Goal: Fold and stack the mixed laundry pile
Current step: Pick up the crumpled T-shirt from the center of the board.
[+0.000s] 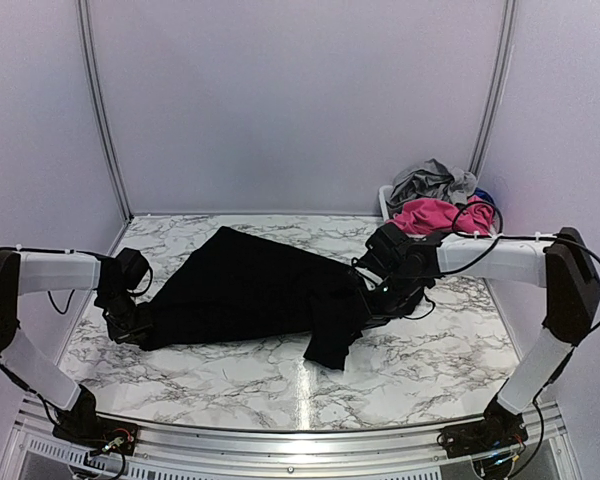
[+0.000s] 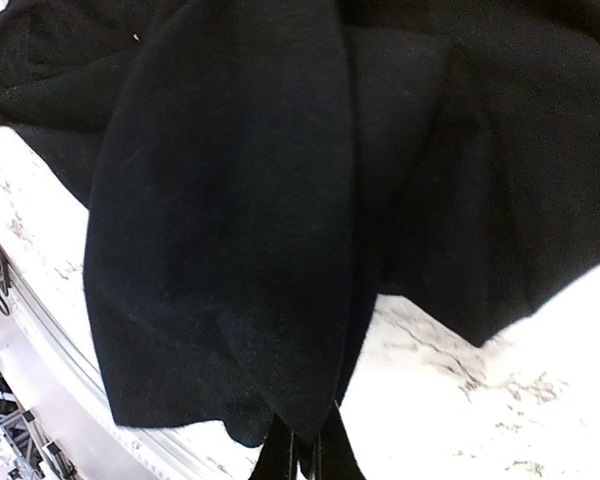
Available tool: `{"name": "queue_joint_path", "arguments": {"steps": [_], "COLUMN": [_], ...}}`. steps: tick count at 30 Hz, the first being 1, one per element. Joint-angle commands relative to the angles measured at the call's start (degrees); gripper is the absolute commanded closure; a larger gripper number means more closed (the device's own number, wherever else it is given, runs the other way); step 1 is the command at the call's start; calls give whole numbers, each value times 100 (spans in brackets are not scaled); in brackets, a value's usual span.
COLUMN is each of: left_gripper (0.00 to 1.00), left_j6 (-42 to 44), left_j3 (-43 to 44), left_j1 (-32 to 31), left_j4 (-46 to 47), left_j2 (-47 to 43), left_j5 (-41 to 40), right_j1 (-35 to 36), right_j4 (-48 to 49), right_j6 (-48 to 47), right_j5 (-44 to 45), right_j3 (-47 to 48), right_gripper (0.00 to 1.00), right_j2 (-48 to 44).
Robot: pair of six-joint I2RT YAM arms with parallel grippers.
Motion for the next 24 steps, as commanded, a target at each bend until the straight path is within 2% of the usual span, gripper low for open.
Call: {"name": "queue_joint_path", "arguments": {"steps": [1, 4, 7, 14, 18, 21, 24], "left_gripper": [99, 100, 100, 100, 100, 100, 100], "left_j6": [-39, -23, -1, -20, -38, 21, 11], "left_j3": [-260, -243, -225, -220, 42, 796, 1794], "left_j1": [83, 95, 99, 166, 645, 1099, 1222], "left_j4": [30, 53, 64, 51, -99, -466, -755], "left_j2": [365, 394, 407, 214, -464, -1048, -1366], "left_j5": [-13, 27, 35, 94, 311, 210, 189], "right_j1": [-141, -155, -162, -234, -538, -773, -915], "right_j4": [70, 156, 322, 229, -657, -1161, -1525], "right_j6": [-14, -11, 31, -24, -322, -534, -798], "right_j5": [-80, -179, -303, -179, 924, 1989, 3062], "right_j3": [-190, -361, -585, -662, 148, 997, 1936], "right_gripper": [99, 93, 100, 100, 100, 100, 100], "right_j2": [-310, -380, -417, -706, -1106, -1514, -1646]}}
